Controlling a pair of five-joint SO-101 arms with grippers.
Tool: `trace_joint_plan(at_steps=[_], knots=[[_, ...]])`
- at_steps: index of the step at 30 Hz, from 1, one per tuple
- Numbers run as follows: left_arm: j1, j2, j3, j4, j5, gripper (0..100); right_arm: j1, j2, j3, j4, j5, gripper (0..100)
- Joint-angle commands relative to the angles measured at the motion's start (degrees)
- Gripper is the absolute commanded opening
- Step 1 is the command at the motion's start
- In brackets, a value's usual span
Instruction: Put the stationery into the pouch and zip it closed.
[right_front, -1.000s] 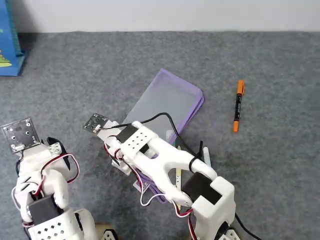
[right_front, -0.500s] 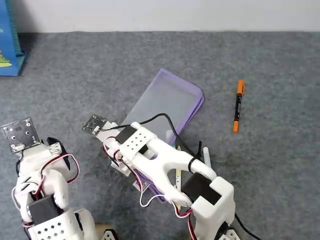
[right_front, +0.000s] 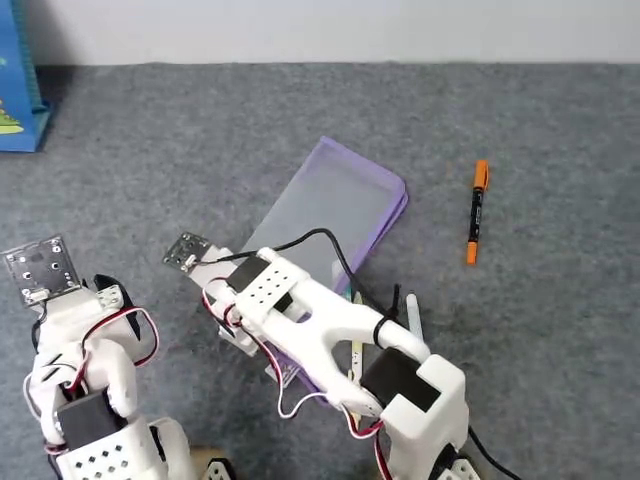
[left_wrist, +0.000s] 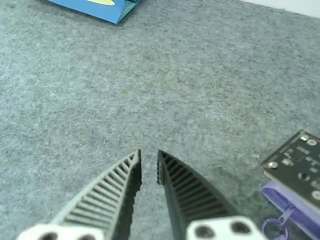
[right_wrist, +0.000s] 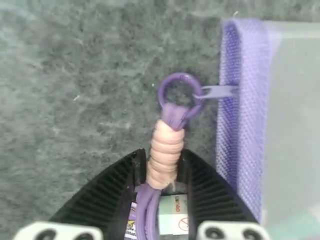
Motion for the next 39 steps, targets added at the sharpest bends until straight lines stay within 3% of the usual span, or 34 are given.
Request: trace_joint_plan(at_steps=[1, 6, 11, 16, 21, 31, 39], knots=[[-0.2, -0.1, -2.2, 0.1, 0.5, 6, -0.8, -0.2, -2.0, -0.2, -0.4, 14.7], [-0.2, -0.1, -2.1, 0.1, 0.5, 6, -0.8, -0.1, -1.7, -0.2, -0.3, 13.7], [-0.2, -0.1, -2.1, 0.1, 0.5, 6, -0.6, 3.8, -2.8, -0.7, -0.1, 0.4], [-0.2, -0.1, -2.1, 0.1, 0.5, 6, 2.3, 4.6, -6.1, 6.5, 3.9, 0.9], [0.5, -0.1, -2.0, 0.1, 0.5, 6, 6.5, -5.1, -5.8, 13.4, 5.9, 0.9], [10.0, 0.0, 0.4, 0.4, -2.9, 7, 11.6, -31.4, 3.6, 22.4, 7.8, 0.9], [19.3, 0.3, 2.9, 4.0, -6.2, 28, 12.8, -46.4, 11.0, 22.4, 7.6, 0.9]])
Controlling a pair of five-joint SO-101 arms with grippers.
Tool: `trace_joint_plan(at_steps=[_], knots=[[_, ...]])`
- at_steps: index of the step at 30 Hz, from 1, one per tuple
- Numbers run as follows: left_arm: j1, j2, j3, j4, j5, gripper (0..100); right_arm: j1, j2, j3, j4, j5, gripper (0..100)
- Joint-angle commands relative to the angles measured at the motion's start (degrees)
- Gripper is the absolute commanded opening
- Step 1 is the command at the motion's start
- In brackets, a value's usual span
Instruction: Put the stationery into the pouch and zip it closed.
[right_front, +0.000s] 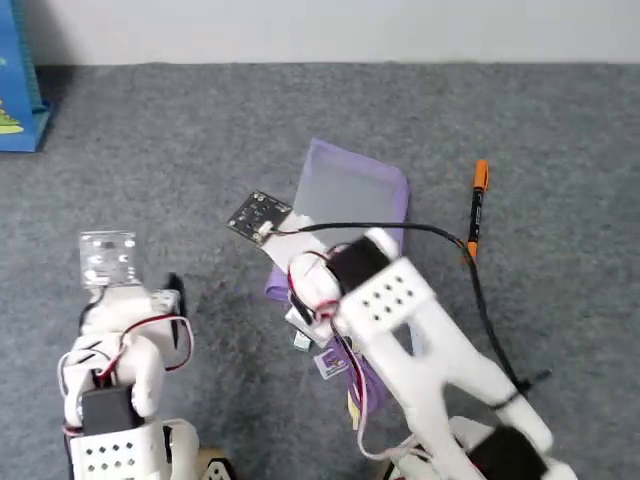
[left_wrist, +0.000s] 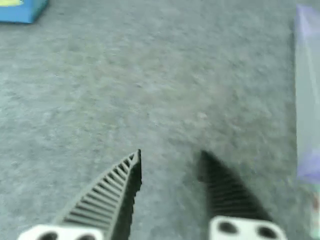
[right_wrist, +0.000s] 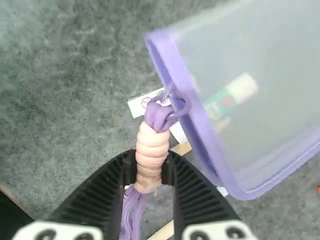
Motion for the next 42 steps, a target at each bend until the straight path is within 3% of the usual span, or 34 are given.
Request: trace_joint_plan(at_steps=[1, 10, 19, 34, 42], knots=[[5.0, 0.2, -0.6, 2.5, -0.9, 28, 0.6, -7.3, 0.2, 0.7, 0.2, 0.9], [20.0, 0.3, -0.6, 2.5, -4.5, 28, -1.6, -14.6, 0.3, 5.7, 0.0, 0.9], [27.5, 0.3, -0.7, -2.9, -3.5, 28, -1.6, -18.2, 0.3, 9.0, 0.0, 0.9], [29.8, 0.3, 3.9, -10.3, 0.2, 28, -5.1, -18.7, -0.1, 11.1, -2.3, 0.9], [29.7, -0.1, 4.7, -9.7, 0.2, 28, -4.7, -18.7, -0.1, 10.8, -2.4, 0.9]])
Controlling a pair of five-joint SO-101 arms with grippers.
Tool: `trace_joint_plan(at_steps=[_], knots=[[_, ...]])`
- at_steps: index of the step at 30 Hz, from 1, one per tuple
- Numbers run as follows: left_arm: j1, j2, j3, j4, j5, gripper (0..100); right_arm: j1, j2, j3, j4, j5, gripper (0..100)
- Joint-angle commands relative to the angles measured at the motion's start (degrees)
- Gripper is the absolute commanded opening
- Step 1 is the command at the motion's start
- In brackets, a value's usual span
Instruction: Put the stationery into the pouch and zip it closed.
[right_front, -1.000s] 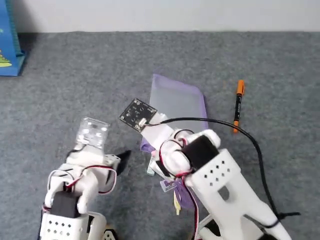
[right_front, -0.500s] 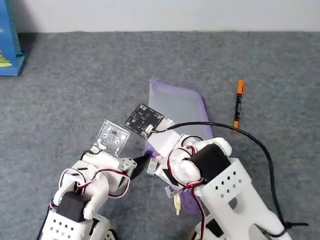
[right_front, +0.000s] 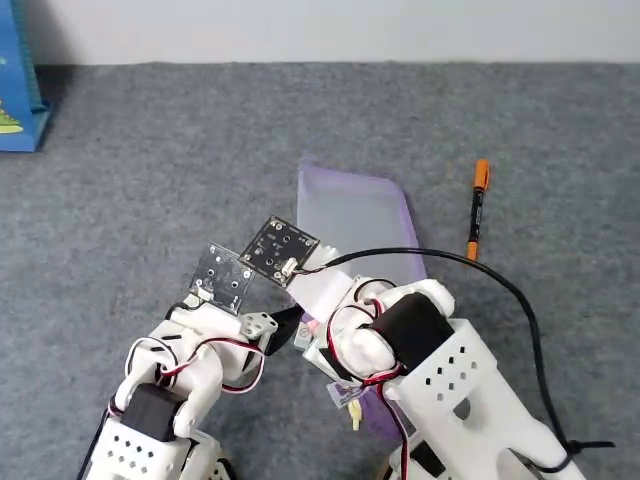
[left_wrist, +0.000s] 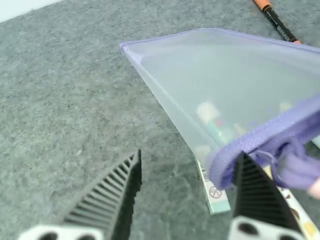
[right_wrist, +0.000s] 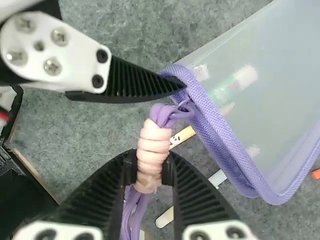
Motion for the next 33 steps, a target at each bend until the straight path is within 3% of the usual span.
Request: trace_joint_plan(at_steps=[1, 16, 33], knots=[[0.0, 0.3, -0.3, -0.3, 0.5, 28, -0.4, -1.6, -1.0, 0.2, -0.5, 0.9], [-3.1, 0.3, -0.3, 0.4, 0.3, 28, -0.4, -1.6, -1.1, 0.1, -0.5, 0.9], [-3.0, 0.2, -4.2, 9.0, -1.8, 28, -0.4, -1.5, -3.4, 0.1, -1.5, 0.9]])
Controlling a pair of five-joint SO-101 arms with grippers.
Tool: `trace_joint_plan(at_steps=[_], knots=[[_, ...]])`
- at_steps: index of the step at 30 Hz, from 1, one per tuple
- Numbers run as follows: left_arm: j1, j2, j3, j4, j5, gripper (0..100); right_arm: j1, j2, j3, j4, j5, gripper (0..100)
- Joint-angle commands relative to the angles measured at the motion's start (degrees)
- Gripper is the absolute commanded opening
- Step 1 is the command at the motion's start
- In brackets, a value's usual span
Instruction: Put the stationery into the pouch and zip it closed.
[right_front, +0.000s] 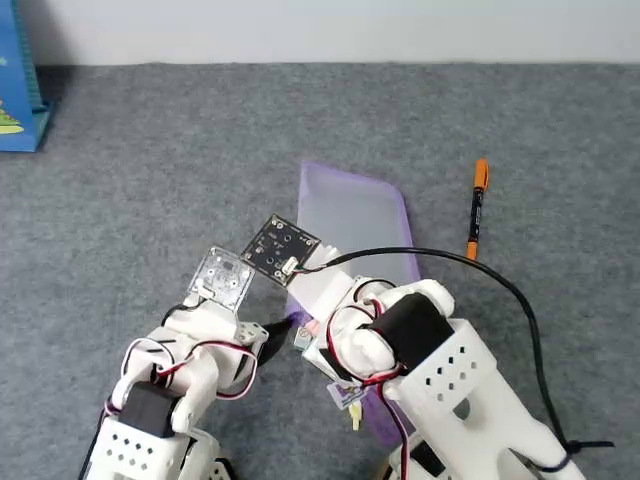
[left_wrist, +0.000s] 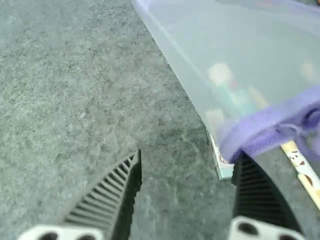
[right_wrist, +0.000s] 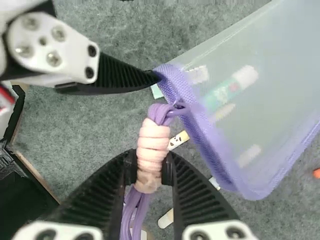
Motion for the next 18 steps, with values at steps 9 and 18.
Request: trace_joint_plan(at_steps=[9, 18], knots=[[-0.1, -0.4, -3.8, -2.9, 0.2, 28, -0.7, -1.5, -3.3, 0.6, -0.7, 0.9], [4.2, -0.4, -3.2, -4.9, 2.0, 28, -4.4, -1.5, -3.5, 1.5, -0.9, 0.9]])
